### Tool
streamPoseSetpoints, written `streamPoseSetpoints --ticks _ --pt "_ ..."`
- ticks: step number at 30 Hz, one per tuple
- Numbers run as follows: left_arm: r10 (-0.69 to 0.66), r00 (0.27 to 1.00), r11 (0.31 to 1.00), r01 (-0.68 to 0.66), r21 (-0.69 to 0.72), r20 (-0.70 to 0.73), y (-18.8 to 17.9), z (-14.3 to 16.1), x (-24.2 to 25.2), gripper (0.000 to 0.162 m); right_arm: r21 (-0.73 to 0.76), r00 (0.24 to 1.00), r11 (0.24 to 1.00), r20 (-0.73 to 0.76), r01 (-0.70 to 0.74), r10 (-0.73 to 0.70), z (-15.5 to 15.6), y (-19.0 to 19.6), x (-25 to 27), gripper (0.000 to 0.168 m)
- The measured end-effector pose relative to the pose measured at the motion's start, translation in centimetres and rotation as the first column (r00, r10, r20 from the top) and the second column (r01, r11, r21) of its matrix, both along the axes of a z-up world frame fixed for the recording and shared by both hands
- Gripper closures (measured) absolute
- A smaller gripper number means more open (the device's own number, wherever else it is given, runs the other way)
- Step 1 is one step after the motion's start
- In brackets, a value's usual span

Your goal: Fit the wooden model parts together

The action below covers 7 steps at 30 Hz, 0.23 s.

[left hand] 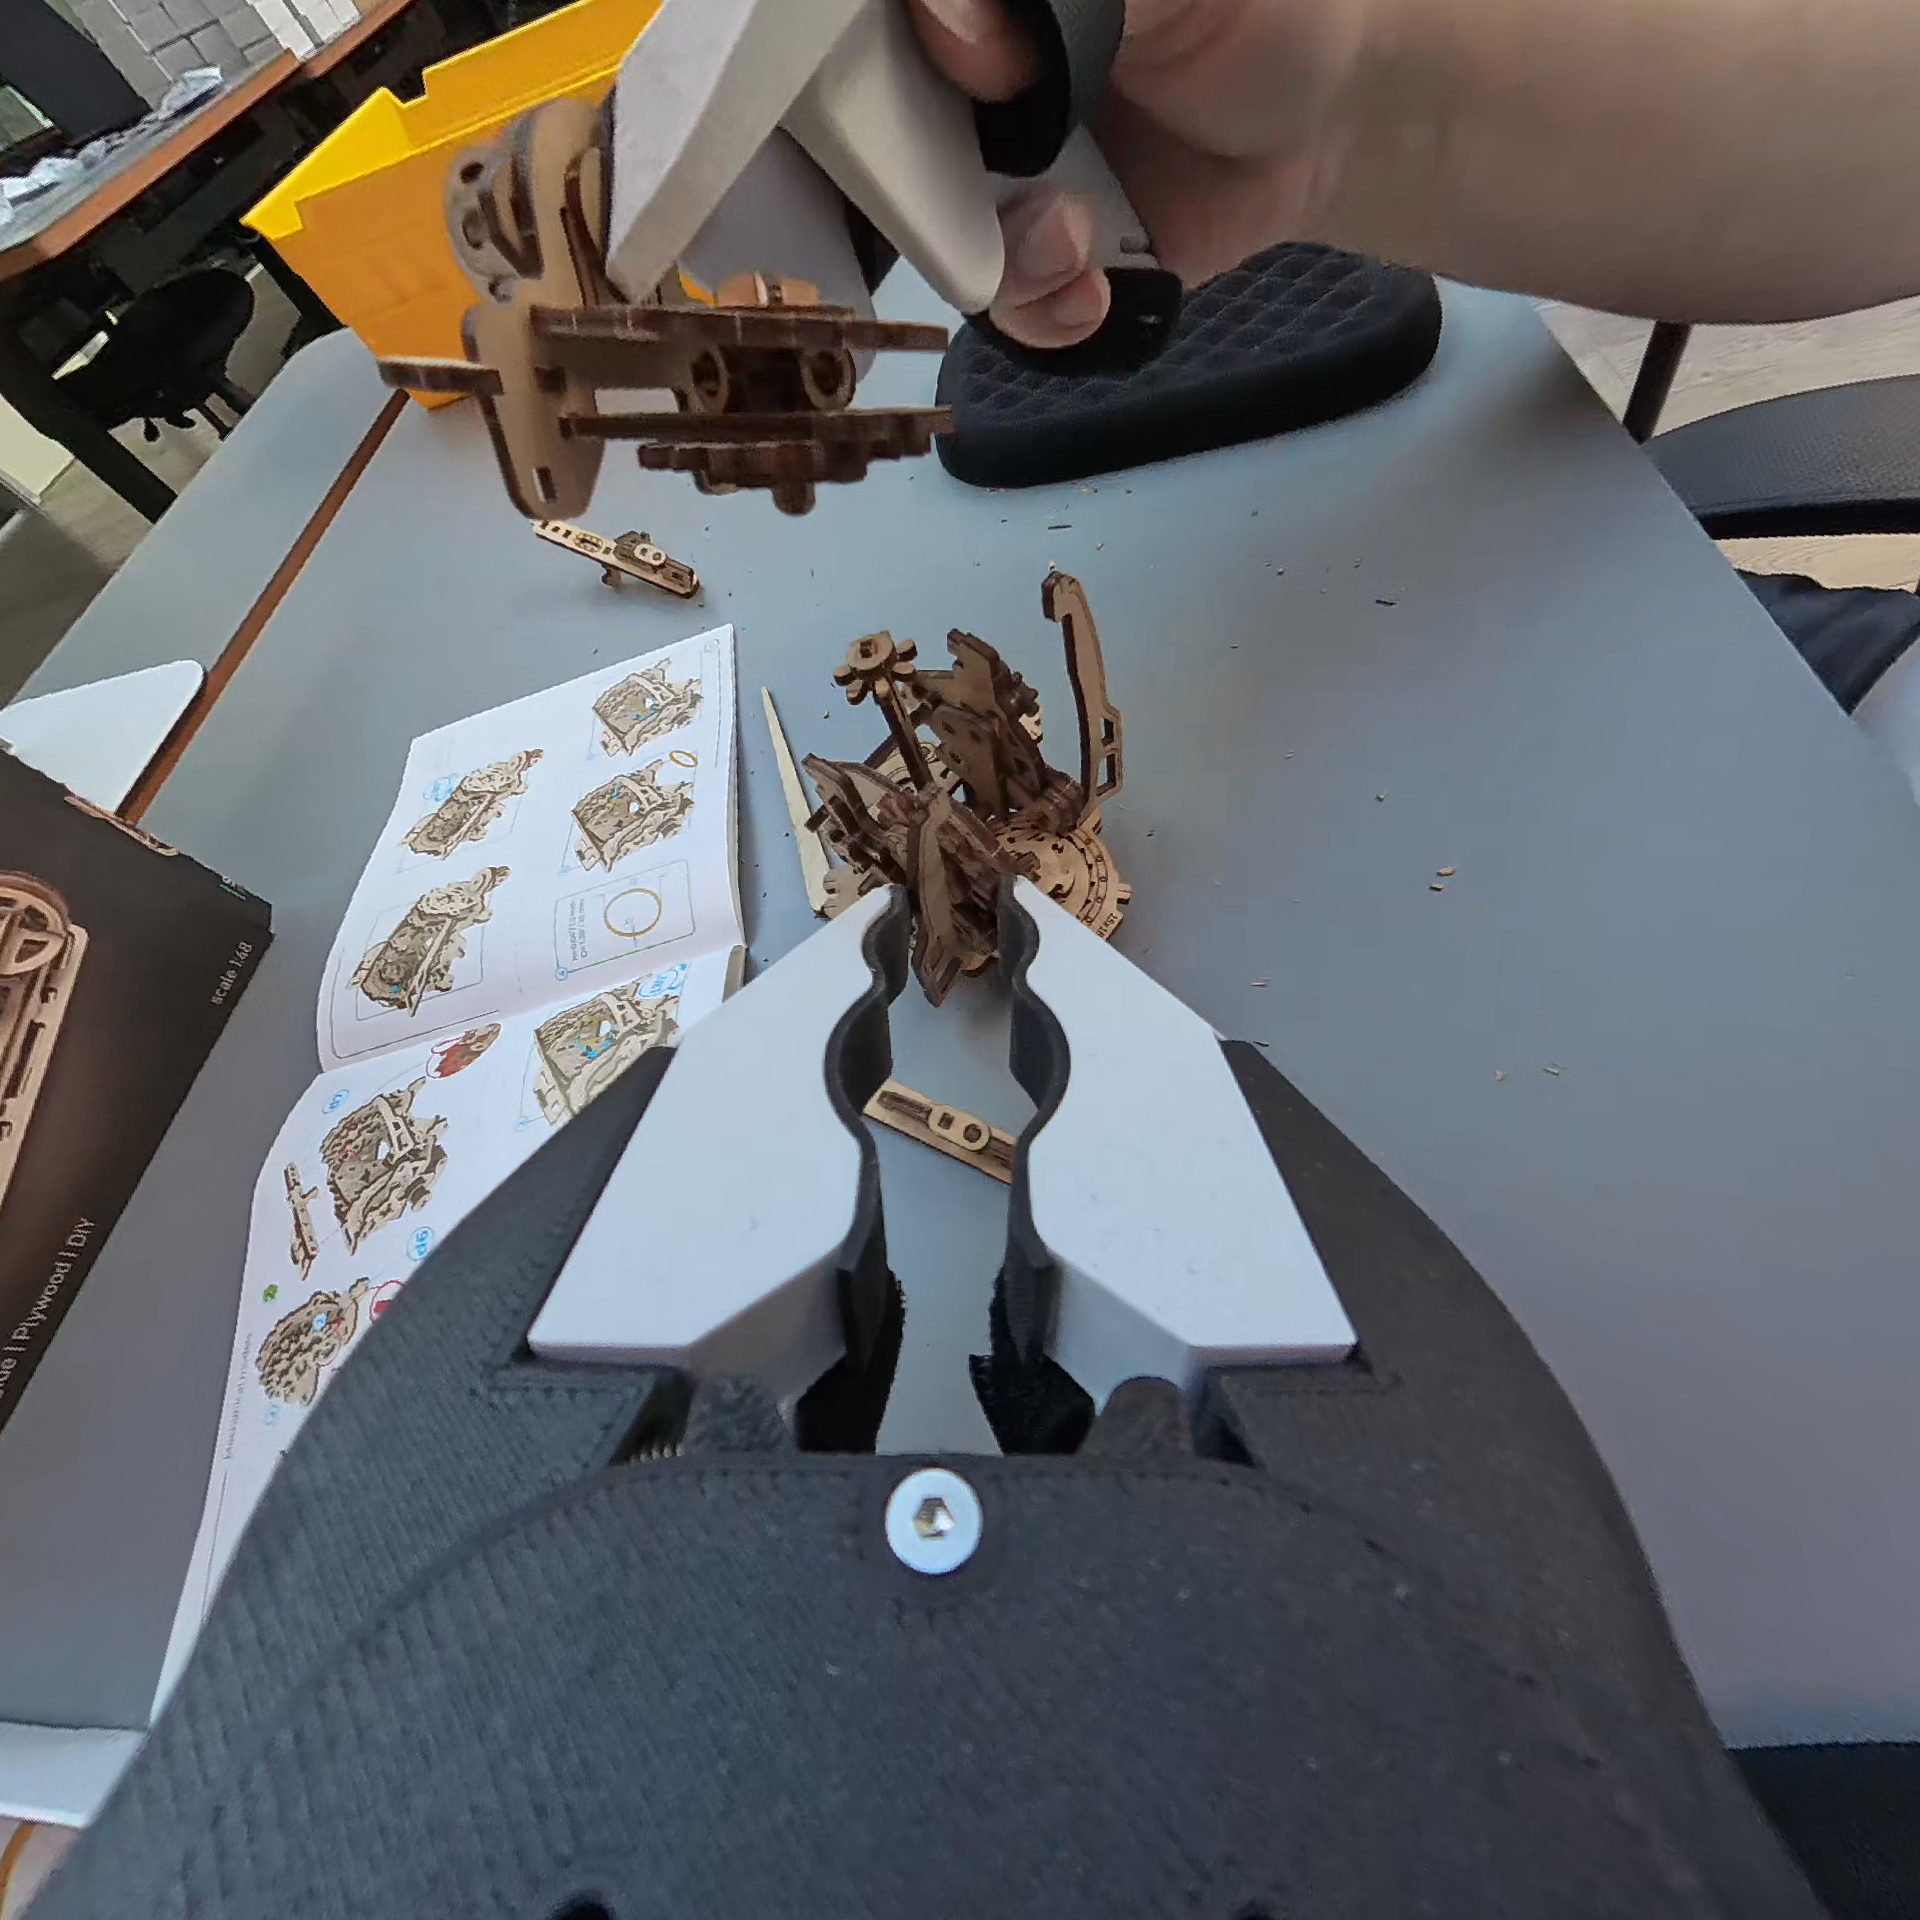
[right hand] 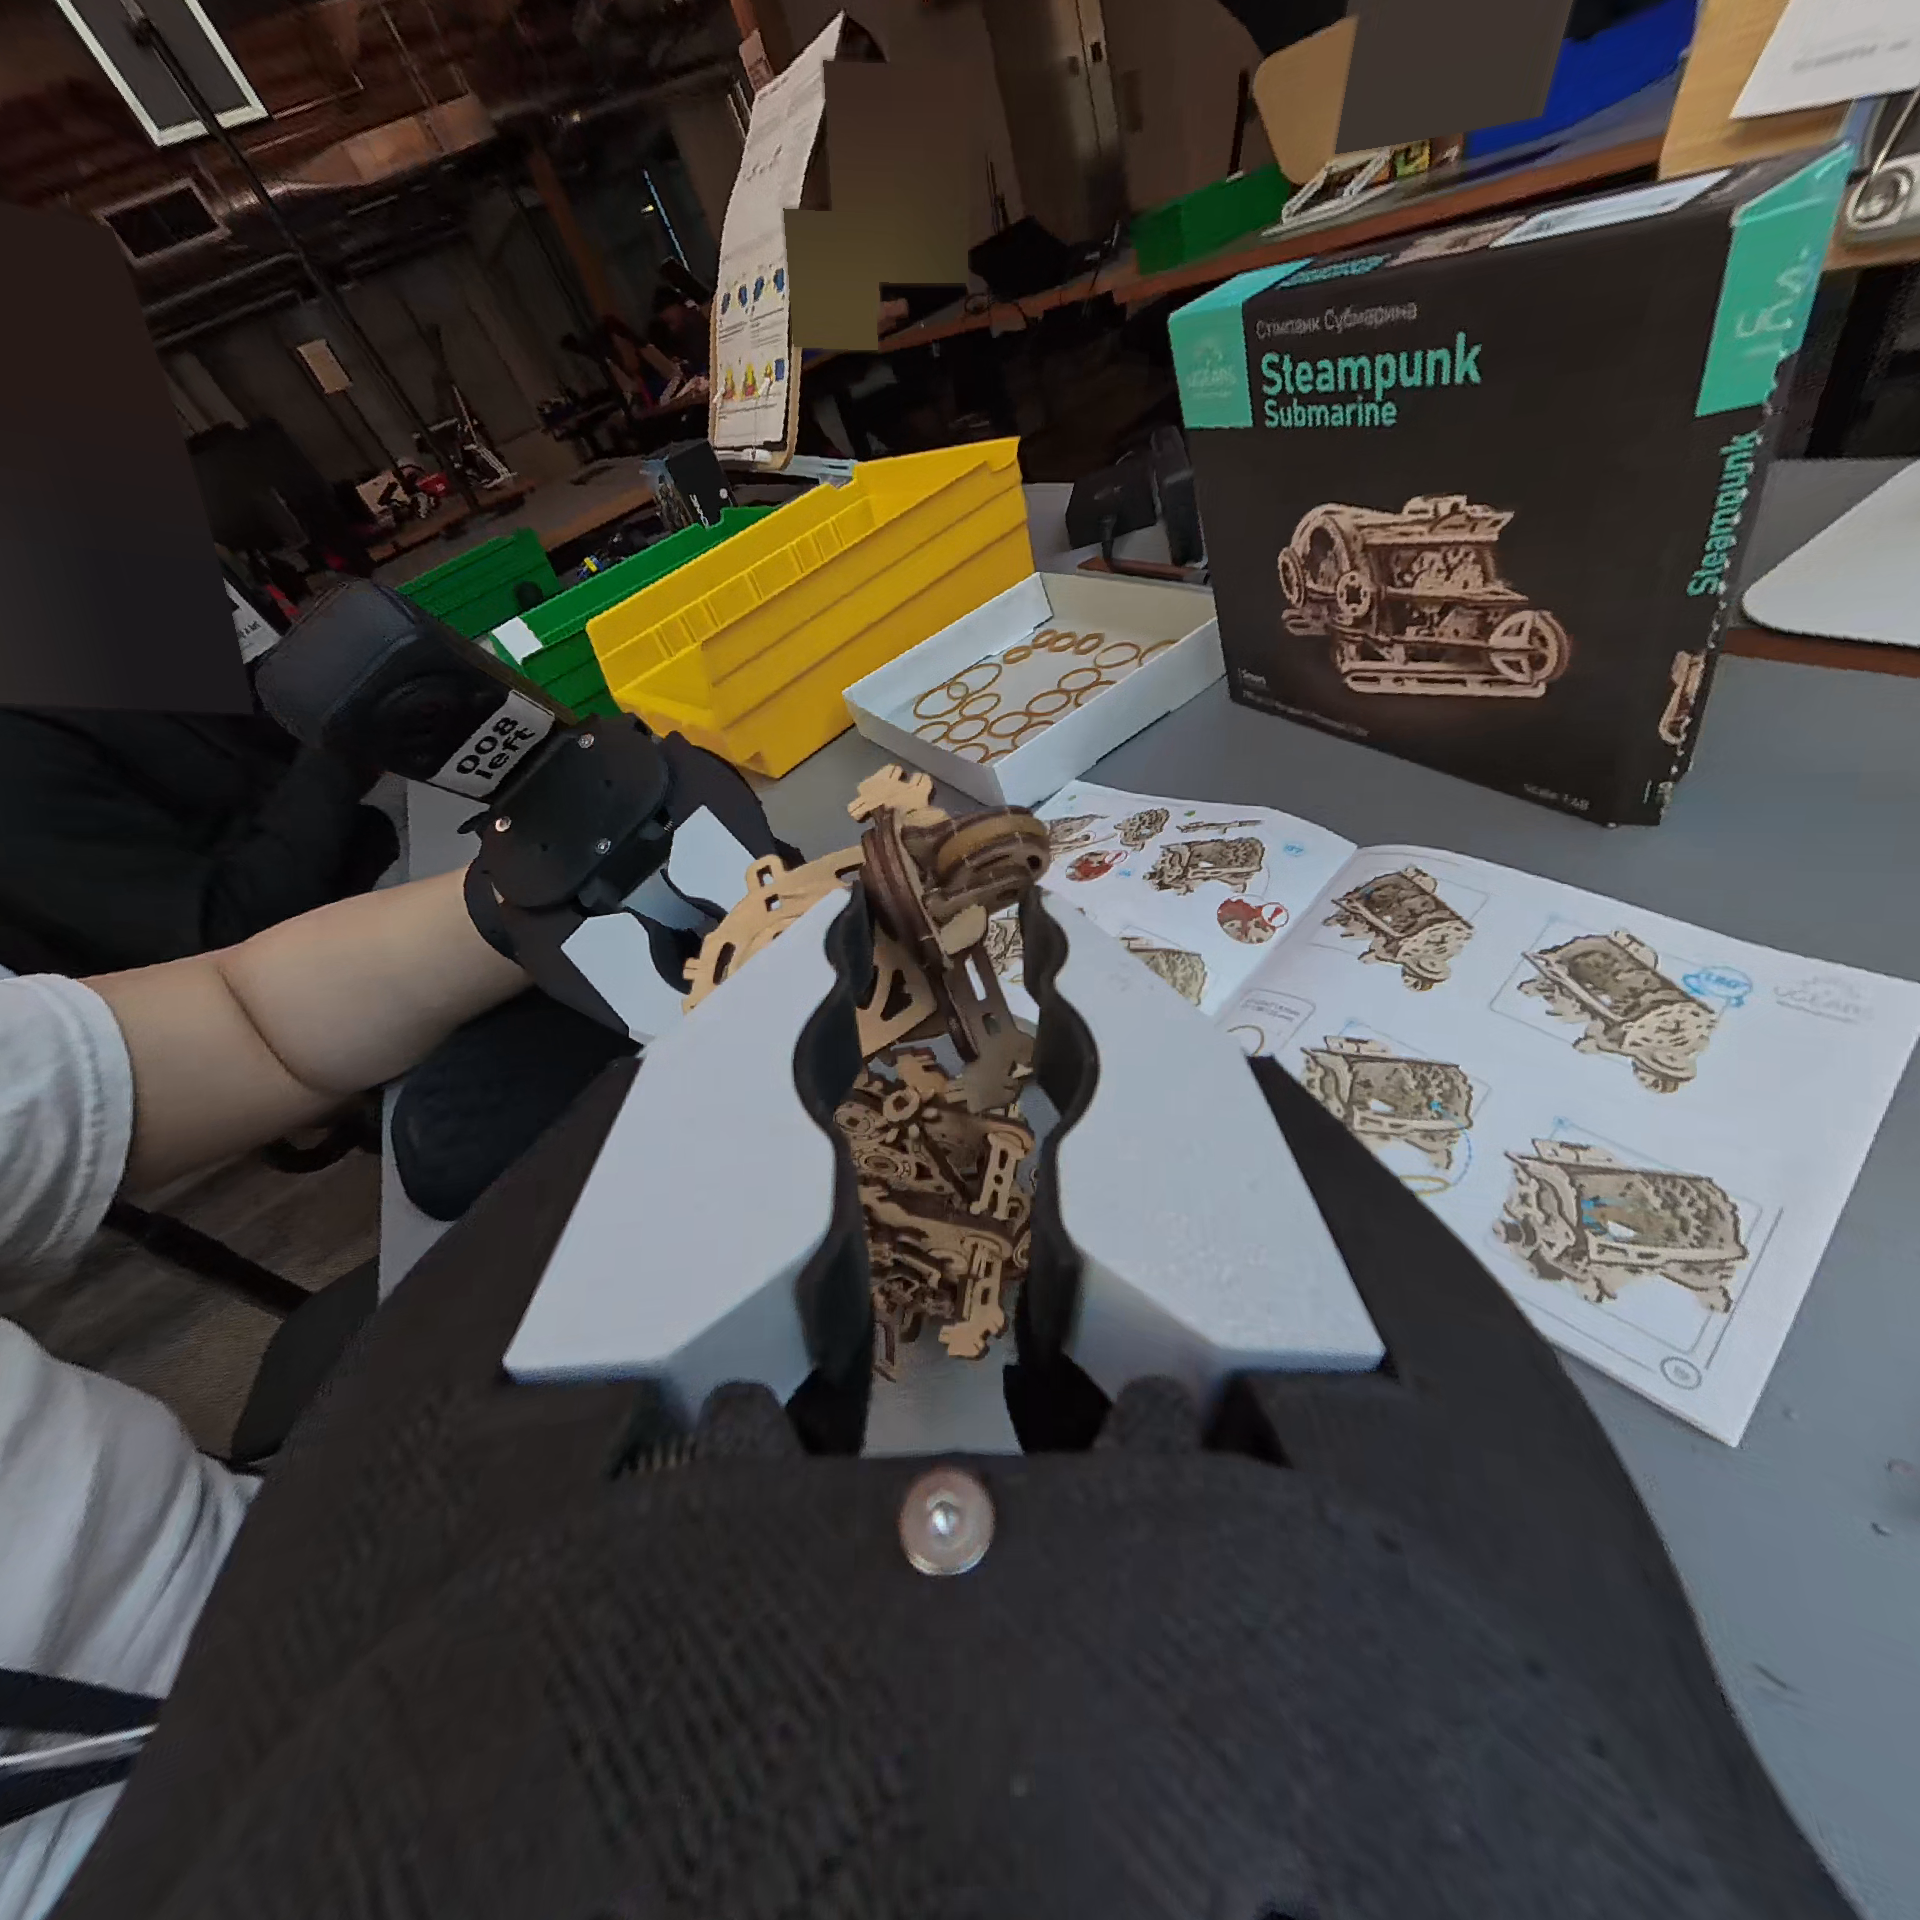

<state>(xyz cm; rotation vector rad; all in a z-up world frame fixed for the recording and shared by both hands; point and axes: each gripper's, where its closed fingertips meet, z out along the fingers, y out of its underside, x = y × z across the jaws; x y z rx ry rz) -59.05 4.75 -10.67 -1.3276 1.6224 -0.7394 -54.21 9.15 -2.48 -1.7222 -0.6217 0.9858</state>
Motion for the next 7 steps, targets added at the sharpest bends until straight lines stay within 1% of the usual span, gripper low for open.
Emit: streamPoseSetpoints --ticks 4,7 --pt "0.052 0.998 0.998 -0.052 0.029 -0.020 -0.5 -0.2 0.4 0.143 -0.146 0.999 0.989 0.041 -0.020 0.026 -0.9 -0.6 0.8 0.141" --pt "0.089 0.996 0.995 -0.088 0.041 -0.020 -0.8 -0.2 0.9 0.141 -0.180 0.993 0.983 0.112 -0.025 0.046 -1.3 -1.2 1.0 0.141"
